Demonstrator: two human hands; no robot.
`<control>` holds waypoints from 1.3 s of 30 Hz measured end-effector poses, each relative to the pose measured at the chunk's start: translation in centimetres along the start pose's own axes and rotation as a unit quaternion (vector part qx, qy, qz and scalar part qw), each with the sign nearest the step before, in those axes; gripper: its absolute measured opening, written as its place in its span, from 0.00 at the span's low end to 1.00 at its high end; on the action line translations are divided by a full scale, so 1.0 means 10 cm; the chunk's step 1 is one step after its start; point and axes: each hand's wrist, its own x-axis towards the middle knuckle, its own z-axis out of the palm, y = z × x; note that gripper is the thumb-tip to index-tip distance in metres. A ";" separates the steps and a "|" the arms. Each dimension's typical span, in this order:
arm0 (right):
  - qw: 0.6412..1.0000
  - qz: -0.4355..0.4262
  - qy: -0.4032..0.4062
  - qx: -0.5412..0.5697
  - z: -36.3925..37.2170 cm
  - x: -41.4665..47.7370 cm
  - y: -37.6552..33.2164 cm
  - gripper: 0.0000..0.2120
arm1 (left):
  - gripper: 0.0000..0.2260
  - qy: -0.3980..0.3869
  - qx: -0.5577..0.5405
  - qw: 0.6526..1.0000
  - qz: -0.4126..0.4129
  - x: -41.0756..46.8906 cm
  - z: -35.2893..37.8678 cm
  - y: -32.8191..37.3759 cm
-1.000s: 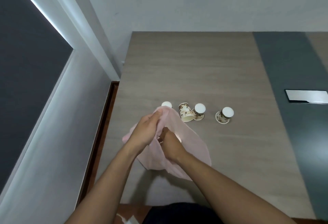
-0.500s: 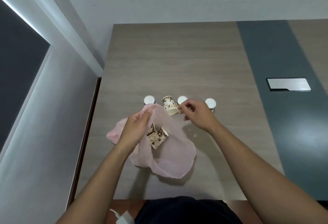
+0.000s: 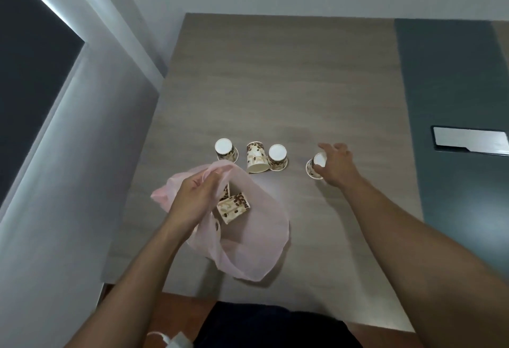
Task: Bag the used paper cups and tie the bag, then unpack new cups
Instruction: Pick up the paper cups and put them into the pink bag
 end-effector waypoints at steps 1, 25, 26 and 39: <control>1.000 0.003 -0.014 -0.001 0.02 0.03 0.04 0.33 | 0.16 -0.003 -0.008 1.000 0.003 -0.01 0.04 0.00; 0.867 -0.157 -0.254 0.400 -0.07 -0.90 -0.68 0.20 | 0.20 0.045 -0.038 0.998 -0.027 0.14 0.40 0.34; 0.873 -0.172 -0.249 0.382 0.01 -0.99 -0.79 0.24 | 0.20 0.038 -0.035 0.998 -0.026 0.14 0.38 0.33; 0.947 -0.128 -0.235 0.179 0.86 -1.35 -1.61 0.22 | 0.15 -0.042 -0.107 0.991 -0.068 0.13 0.21 0.39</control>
